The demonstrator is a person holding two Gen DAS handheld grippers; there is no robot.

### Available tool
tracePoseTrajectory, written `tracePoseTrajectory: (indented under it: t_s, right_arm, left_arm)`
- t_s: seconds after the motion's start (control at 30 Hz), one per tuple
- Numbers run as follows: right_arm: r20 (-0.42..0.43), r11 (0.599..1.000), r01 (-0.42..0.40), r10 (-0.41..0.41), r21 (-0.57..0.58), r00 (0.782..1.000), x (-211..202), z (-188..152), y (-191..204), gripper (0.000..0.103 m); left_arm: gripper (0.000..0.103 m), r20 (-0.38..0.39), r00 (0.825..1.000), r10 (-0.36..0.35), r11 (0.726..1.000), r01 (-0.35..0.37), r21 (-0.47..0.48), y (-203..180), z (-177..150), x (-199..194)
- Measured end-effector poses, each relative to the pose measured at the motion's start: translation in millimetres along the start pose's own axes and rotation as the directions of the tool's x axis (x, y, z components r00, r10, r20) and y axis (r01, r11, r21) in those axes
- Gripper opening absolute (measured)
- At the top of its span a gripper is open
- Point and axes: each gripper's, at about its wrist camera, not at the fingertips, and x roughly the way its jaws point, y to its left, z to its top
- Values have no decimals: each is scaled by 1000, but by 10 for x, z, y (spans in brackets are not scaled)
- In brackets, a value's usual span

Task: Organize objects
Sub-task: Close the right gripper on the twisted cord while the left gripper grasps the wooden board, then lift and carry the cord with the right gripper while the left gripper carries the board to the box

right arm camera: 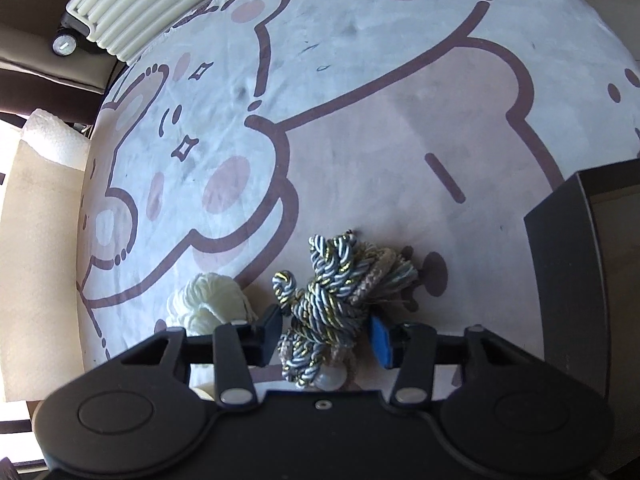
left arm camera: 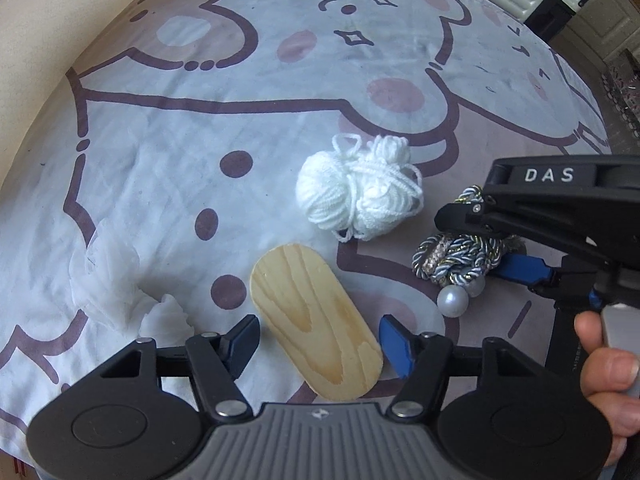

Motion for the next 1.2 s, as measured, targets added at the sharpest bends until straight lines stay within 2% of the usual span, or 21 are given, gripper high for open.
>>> tracePoseTrajectory:
  t_s: [0.07,0.2,0.3,0.4,0.53,0.6,0.83,1.07,1.2]
  right_arm:
    - [11,1000,9,-9,-4,1000,-2,8,21,46]
    - [13,998,35,-35,-56,999,-10,17,84,44]
    - [16,990,69,-68,-125,998,-30,8,152,43]
    - [28,971,112,-109,-211,994,-66,-25,214,42]
    - [47,955,133,-125,-264,991,-137,-34,220,42]
    - [55,949,138,-127,-285,990,-172,-39,208,42]
    - [80,940,131,-112,-315,991,-279,-67,184,42]
    - [120,929,128,-91,-348,989,-469,-143,246,42]
    - [166,910,135,-74,-393,983,-635,-220,287,42]
  left_arm:
    - [59,-5,1000,5,1000,-5,24,11,-6,-12]
    - [57,-6,1000,22,998,-22,63,9,-21,-34]
    - [57,-12,1000,22,999,-21,27,13,-9,1]
    - [57,-11,1000,20,999,-21,-48,88,13,42]
    - [55,9,1000,25,994,-24,-109,152,55,50]
    - [52,3,1000,21,995,-20,-100,138,62,49]
    - [50,-30,999,16,999,-18,-43,80,5,6]
    - [50,59,998,9,1000,-10,15,26,31,-281]
    - [50,130,991,22,997,-32,72,-56,87,-462]
